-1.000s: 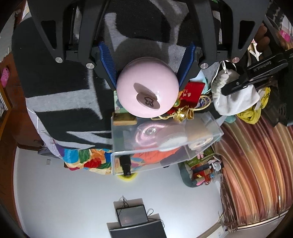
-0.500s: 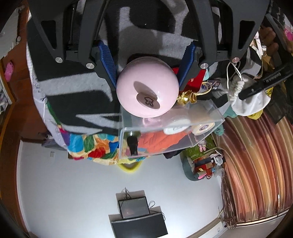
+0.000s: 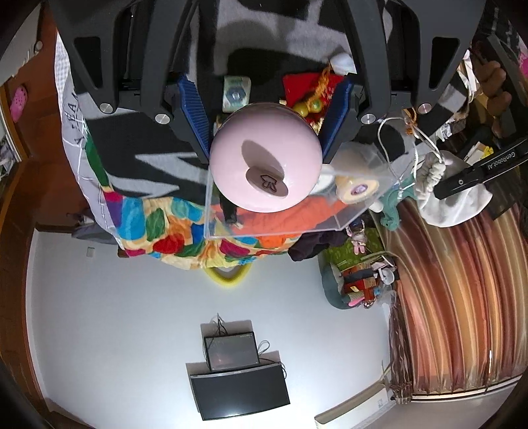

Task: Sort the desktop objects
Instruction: 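Carry the cloth bag with the left tool while the right tool carries the pink container to the box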

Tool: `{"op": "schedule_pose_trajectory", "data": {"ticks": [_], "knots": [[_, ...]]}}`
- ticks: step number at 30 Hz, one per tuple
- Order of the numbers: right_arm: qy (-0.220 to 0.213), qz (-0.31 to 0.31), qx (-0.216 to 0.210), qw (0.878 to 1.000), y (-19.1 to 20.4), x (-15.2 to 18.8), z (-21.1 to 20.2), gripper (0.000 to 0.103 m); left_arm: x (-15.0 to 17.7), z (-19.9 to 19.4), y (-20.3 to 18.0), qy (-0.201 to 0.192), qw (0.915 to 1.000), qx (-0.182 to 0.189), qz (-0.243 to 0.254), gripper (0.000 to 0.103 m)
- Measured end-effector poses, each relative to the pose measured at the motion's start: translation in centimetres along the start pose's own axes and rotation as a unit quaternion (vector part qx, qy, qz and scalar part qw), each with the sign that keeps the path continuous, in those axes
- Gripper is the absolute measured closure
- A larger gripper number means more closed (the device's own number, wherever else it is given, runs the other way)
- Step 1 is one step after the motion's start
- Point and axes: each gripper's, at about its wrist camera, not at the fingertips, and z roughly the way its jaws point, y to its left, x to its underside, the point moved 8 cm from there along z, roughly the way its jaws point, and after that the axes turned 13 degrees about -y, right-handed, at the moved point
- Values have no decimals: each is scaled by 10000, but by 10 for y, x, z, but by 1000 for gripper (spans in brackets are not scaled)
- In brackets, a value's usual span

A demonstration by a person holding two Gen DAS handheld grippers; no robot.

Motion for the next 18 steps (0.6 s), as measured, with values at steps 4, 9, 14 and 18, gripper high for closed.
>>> {"op": "schedule_pose_trajectory", "data": {"ticks": [4, 9, 14, 18], "knots": [[21, -74, -10, 10000, 4, -3, 11, 43, -7, 15, -7, 23, 9998, 193, -66, 68], [97, -137, -46, 9998, 8, -6, 28, 43, -16, 36, -17, 74, 9991, 416, -89, 68], [168, -136, -96, 9997, 13, -12, 49, 43, -25, 62, -26, 154, 9986, 495, -57, 68], [184, -205, -96, 9996, 17, -19, 67, 43, -28, 83, -26, 253, 9982, 544, -95, 68]]}}
